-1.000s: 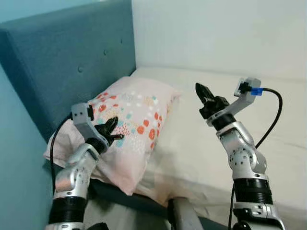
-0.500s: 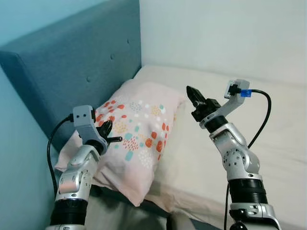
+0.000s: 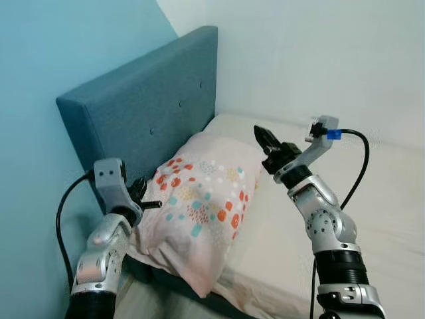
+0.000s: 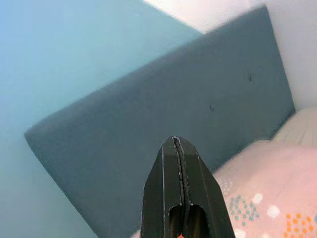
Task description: Clean up the room
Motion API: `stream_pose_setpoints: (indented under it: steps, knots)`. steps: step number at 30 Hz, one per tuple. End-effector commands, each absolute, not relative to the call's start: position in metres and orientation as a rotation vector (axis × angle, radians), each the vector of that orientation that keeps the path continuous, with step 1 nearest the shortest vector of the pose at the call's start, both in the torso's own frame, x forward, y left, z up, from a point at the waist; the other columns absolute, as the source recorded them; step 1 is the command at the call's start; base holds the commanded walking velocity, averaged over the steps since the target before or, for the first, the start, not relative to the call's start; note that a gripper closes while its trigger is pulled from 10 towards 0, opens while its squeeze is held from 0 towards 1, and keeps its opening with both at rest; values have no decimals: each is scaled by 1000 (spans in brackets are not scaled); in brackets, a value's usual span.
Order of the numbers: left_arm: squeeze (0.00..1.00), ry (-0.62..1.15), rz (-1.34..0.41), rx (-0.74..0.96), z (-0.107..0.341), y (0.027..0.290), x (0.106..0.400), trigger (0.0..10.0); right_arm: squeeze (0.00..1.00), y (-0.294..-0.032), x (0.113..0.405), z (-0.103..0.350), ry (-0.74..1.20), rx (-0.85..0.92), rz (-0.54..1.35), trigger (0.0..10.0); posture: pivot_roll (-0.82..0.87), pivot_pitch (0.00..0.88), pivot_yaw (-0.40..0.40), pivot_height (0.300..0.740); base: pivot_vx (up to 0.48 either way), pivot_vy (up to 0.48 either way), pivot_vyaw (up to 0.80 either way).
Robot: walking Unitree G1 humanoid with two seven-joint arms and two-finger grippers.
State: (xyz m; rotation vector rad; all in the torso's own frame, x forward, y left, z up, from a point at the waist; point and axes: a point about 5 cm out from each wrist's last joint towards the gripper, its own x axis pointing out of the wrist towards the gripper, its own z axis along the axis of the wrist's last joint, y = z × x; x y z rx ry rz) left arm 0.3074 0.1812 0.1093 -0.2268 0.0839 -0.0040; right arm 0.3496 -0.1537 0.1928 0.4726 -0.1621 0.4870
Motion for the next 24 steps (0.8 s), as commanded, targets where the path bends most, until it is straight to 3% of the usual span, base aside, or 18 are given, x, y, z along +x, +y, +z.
stream_pose_setpoints:
  steps: [1, 8, 15, 21, 24]
  knots:
    - [0, 131, 35, -193, 92, 189, 299, 10000, 0, -152, 348, 175, -109, 466, 479, 10000, -39, 26, -15, 714, 0, 0, 0]
    - [0, 255, 92, -163, 52, 200, 276, 10000, 0, -134, 329, 115, 108, 399, 506, 10000, -38, 36, -23, 740, 0, 0, 0]
    - [0, 271, 61, -158, 44, 193, 272, 10000, 0, -105, 313, 96, 177, 337, 606, 10000, -37, 31, -30, 740, 0, 0, 0]
    - [0, 271, 37, -137, 43, 189, 274, 10000, 0, -102, 315, 91, 190, 305, 603, 10000, -37, 29, -28, 740, 0, 0, 0]
    - [0, 344, 10, -69, 24, 186, 268, 10000, 0, -107, 310, 61, 319, 163, 559, 10000, -37, 22, -31, 740, 0, 0, 0]
